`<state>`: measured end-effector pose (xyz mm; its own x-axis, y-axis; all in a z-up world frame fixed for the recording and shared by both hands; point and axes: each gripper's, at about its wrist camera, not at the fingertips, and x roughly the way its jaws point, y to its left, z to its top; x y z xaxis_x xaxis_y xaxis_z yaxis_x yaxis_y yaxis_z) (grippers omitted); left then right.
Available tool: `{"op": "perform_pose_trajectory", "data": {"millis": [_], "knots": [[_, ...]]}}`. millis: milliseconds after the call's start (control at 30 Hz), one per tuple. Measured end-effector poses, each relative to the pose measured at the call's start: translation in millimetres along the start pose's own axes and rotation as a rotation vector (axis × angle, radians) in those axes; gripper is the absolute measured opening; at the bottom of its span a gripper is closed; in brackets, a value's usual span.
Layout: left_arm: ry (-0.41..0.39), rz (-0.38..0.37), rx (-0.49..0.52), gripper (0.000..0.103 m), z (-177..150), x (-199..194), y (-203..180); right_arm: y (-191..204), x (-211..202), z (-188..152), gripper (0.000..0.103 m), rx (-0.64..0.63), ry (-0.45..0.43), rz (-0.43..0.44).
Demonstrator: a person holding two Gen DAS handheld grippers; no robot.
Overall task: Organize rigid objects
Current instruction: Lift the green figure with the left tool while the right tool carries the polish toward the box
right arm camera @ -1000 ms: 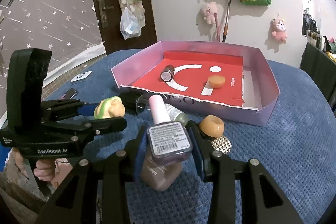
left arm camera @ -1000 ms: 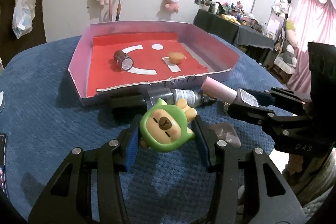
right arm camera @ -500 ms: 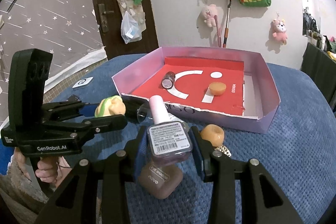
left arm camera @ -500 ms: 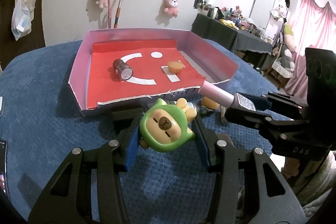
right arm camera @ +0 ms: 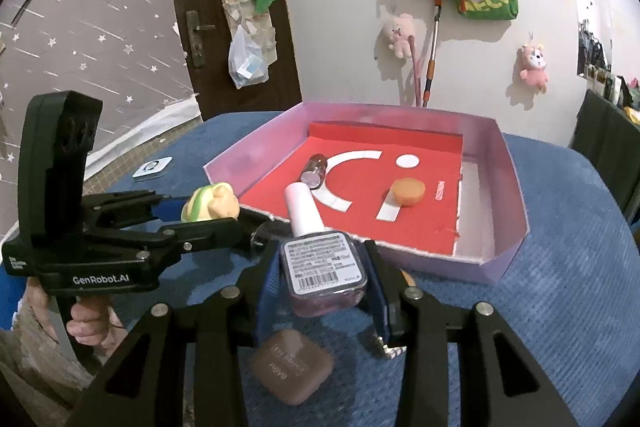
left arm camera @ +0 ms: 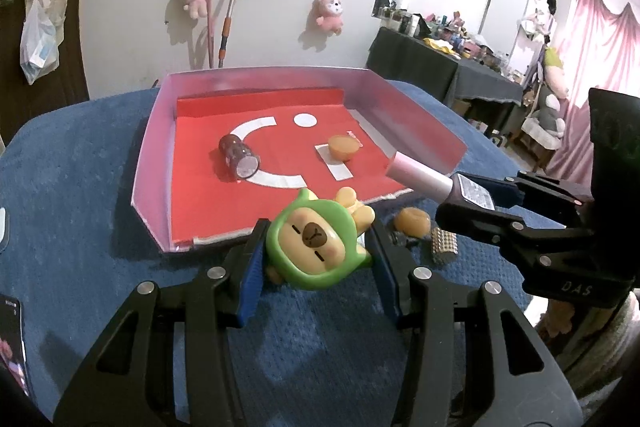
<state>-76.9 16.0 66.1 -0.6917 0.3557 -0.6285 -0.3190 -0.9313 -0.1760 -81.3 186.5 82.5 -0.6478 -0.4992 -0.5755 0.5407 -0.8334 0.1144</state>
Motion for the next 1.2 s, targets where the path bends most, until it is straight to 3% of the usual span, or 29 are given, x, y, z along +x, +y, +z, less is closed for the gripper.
{"op": "perform_pose_trajectory", "data": {"millis": [300, 667, 1200], "knots": [[0.043, 0.020, -0.012, 0.045, 20.2, 21.3, 9.9, -16.8, 16.0, 19.4, 0.042, -0.004, 0.028, -0.018], [0.132, 0.025, -0.067, 0.045, 32.3, 53.4, 29.1, -43.0, 56.3, 36.6, 0.042, 0.053, 0.132, -0.002], [0.244, 0.054, -0.122, 0.045, 33.0, 97.3, 50.2, -62.5, 106.7, 34.1, 0.042, 0.097, 0.284, -0.015]]}}
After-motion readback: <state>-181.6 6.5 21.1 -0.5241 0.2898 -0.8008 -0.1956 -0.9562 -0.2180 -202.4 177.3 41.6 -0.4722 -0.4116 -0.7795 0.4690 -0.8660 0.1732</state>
